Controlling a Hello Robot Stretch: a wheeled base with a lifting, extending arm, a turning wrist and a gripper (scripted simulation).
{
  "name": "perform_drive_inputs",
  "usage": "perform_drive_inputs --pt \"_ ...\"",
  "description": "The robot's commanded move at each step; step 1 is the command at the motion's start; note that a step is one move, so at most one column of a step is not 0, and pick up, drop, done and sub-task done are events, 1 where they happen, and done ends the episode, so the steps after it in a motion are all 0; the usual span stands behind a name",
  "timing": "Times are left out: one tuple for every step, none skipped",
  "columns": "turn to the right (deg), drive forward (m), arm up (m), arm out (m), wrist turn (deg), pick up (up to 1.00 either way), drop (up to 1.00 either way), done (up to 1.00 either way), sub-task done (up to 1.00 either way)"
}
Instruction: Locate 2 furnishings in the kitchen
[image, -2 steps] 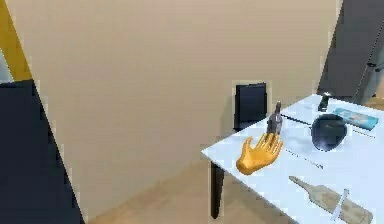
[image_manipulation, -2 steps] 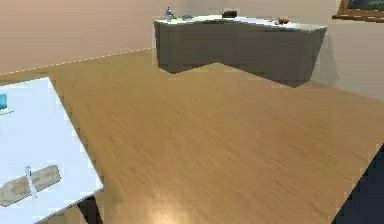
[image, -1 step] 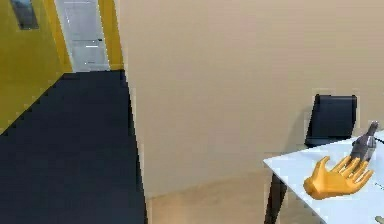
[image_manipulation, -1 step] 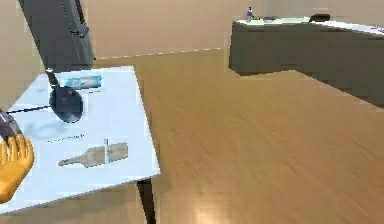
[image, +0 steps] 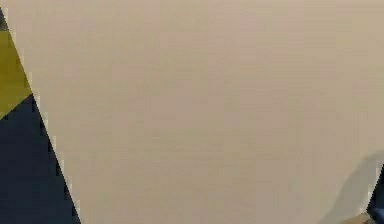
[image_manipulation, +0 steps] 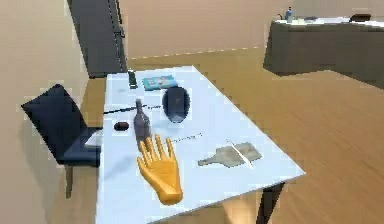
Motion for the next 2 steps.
perform_drive_inputs --pt "45.0 0.00 0.00 0.00 0.0 0.00 0.00 0.00 0.00" --pt "15.0 0.00 0.00 0.00 0.0 0.00 0.00 0.00 0.00"
